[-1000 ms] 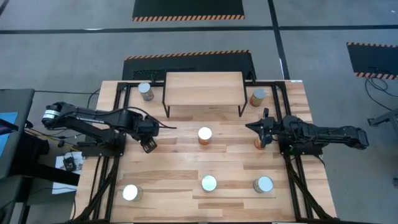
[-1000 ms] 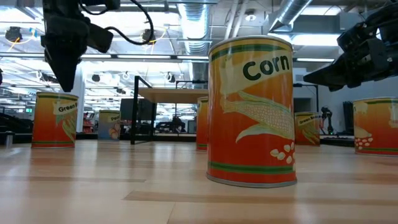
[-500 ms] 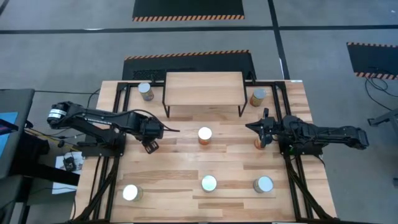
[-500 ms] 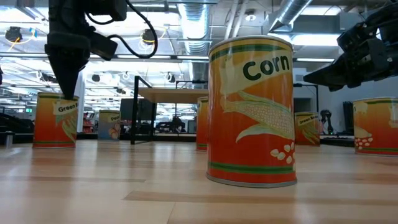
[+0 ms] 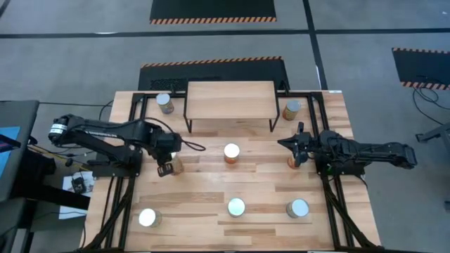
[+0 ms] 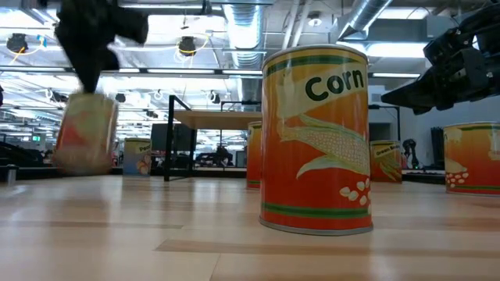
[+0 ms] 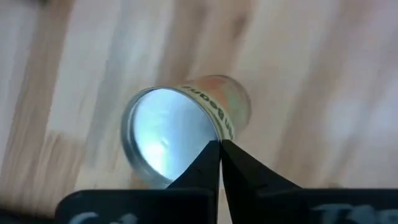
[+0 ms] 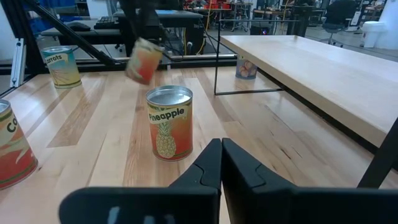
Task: Pick and place cans onto a shelf
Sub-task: Put the bottom canned green beans on the shelf
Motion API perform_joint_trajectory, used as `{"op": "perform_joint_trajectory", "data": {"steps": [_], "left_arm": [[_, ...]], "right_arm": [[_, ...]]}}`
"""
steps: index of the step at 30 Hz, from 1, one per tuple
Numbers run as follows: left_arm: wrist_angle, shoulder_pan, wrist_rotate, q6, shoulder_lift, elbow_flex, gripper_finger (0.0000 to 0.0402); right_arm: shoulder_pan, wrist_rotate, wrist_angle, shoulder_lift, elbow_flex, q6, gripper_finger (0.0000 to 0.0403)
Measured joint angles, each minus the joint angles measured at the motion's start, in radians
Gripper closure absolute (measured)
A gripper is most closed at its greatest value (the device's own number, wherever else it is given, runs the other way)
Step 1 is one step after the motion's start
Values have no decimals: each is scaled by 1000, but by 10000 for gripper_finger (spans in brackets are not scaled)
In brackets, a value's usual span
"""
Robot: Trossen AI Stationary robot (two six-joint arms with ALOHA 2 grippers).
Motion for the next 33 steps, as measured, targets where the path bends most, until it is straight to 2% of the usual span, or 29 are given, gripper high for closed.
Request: {"op": "perform_joint_trajectory", "data": {"steps": [6,11,14,19,23,27,33], "left_arm": [[62,70,53,199,47,225,401],[68,174,67,501,182,451,401],[5,239,65,671,292,621,401],[-145,347,-21,896,474,901,401],[-188,441,-103,1009,598,1074,401],[-206,530,-107,1081,680,1170,401],[-213,639,-140,1146,699,1185,401]], "right_arm": [[0,0,0,0,0,0,374],[0,0,1,0,0,0,375],[0,0,1,0,0,0,375],[0,0,1,0,0,0,374],[0,0,1,0,0,0,375],[0,0,1,0,0,0,375],[0,0,1,0,0,0,374]]}}
